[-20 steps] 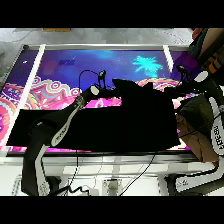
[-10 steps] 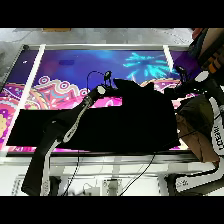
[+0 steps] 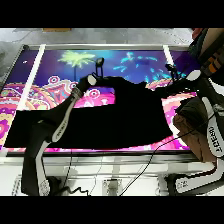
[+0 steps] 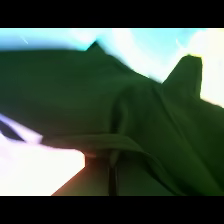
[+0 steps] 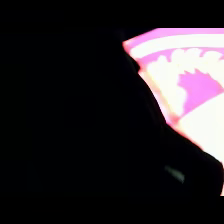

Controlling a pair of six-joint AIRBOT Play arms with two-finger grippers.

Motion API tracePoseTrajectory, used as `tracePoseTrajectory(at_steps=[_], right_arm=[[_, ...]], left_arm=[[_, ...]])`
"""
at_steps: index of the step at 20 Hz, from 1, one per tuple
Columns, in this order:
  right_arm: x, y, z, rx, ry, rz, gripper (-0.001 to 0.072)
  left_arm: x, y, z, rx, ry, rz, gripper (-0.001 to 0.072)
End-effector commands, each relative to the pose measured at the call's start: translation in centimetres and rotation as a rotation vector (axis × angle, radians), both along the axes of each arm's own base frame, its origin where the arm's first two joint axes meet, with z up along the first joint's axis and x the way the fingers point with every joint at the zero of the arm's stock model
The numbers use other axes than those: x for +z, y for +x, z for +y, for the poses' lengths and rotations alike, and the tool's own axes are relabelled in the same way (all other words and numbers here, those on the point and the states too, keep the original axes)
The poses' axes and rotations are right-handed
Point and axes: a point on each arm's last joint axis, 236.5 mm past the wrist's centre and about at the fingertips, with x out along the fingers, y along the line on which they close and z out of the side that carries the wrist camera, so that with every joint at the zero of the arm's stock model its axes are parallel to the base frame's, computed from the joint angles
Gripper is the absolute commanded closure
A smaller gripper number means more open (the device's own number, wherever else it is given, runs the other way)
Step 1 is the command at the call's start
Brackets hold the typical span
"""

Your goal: Fold the clothes and pants, and hang the long-sleeved shirts on hangers.

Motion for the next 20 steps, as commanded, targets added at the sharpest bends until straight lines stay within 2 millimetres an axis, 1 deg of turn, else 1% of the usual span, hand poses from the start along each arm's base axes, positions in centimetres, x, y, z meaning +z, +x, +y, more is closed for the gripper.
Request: tracePoseTrajectory(at_steps=[1,3,5,6,7,8,9,10,12,13,14,16,17,18,19,20], right_arm=[[1.2,1.3,3.5,0.035,-0.01,-0.094,0.0694],[2.8,3.3,4.3,-0.041,0.0,-0.175,0.0695],[4.0,4.2,4.4,-0.088,0.015,-0.218,0.0695],[4.3,4.2,4.4,-0.092,0.016,-0.221,0.0695],[4.4,4.0,4.3,-0.089,0.014,-0.221,0.0694],[4.6,3.8,4.4,-0.083,0.015,-0.217,0.0695],[4.7,3.5,4.5,-0.077,0.015,-0.21,0.0695],[4.7,3.2,4.5,-0.069,0.013,-0.201,0.0695],[4.5,2.9,4.1,-0.06,-0.011,-0.196,0.0694],[4.4,2.9,3.9,-0.059,-0.023,-0.197,0.0694],[4.3,2.9,3.6,-0.058,-0.034,-0.198,0.0694],[4.1,3.0,3.1,-0.054,-0.061,-0.2,0.0694],[4.0,3.0,2.8,-0.054,-0.077,-0.202,0.0694],[3.8,3.0,2.5,-0.061,-0.088,-0.199,0.0695],[3.7,3.1,1.8,-0.074,-0.104,-0.197,0.0694],[3.7,3.2,1.5,-0.081,-0.107,-0.198,0.0694]], left_arm=[[6.0,-0.2,8.0,-0.02,0.335,-0.13,0.0693],[11.1,-2.0,11.6,-0.036,0.491,-0.194,0.0693],[15.9,-4.4,12.2,-0.114,0.562,-0.281,0.0694],[17.9,-5.5,11.9,-0.154,0.587,-0.33,0.0694],[18.9,-6.5,11.4,-0.203,0.612,-0.359,0.0695],[18.8,-7.6,10.9,-0.247,0.633,-0.35,0.0696],[17.5,-8.9,10.5,-0.303,0.659,-0.301,0.0696],[15.5,-10.2,10.2,-0.368,0.691,-0.234,0.0696],[10.2,-13.1,9.0,-0.54,0.745,-0.078,0.0696],[7.6,-14.7,7.3,-0.638,0.722,-0.018,0.0694],[5.7,-15.7,4.9,-0.697,0.655,0.016,0.0693],[2.8,-16.6,-0.6,-0.752,0.495,0.034,0.0689],[1.7,-16.6,-2.5,-0.755,0.448,0.028,0.0639],[0.8,-16.1,-3.5,-0.747,0.439,0.014,0.0438],[0.4,-15.7,-4.1,-0.737,0.434,-0.003,0.0164],[0.4,-15.4,-4.3,-0.73,0.432,-0.014,0.0075]])
